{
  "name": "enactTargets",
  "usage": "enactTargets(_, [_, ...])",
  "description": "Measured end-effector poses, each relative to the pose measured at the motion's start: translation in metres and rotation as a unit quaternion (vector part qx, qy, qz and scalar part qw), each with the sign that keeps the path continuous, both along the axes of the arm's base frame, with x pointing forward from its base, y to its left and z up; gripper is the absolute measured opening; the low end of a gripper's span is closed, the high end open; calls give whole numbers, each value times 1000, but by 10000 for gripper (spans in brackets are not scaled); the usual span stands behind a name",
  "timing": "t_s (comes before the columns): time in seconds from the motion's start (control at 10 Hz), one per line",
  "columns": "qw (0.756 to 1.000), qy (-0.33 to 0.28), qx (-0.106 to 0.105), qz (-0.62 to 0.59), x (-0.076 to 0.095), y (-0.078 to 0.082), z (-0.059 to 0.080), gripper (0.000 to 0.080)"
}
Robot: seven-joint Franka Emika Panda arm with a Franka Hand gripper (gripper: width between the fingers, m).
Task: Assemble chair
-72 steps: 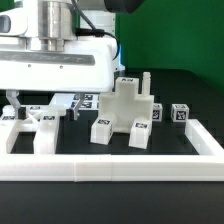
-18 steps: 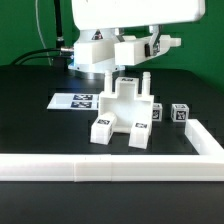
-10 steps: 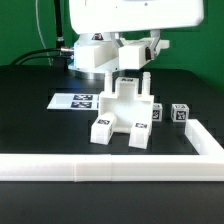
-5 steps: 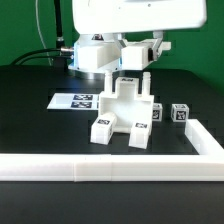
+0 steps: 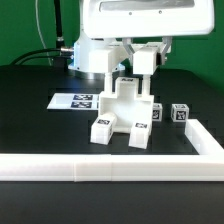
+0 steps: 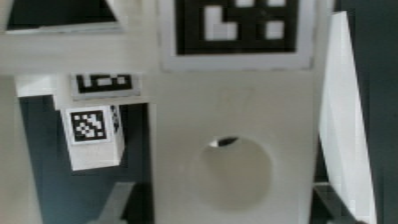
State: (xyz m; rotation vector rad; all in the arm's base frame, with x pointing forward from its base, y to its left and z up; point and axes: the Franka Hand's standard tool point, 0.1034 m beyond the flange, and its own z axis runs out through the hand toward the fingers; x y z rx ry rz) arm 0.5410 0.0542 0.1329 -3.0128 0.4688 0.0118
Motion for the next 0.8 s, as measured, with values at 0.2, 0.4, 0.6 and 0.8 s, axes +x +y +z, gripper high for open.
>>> enactTargets(0.2, [1000, -5, -2, 8, -1, -1, -3, 284])
enactTargets(0.4, [1000, -2, -2, 10, -5, 0, -5, 284])
enactTargets(0.6, [1000, -3, -3, 9, -6, 0, -7, 284])
enactTargets(0.8, [1000, -3, -2, 9, -8, 0, -7, 284])
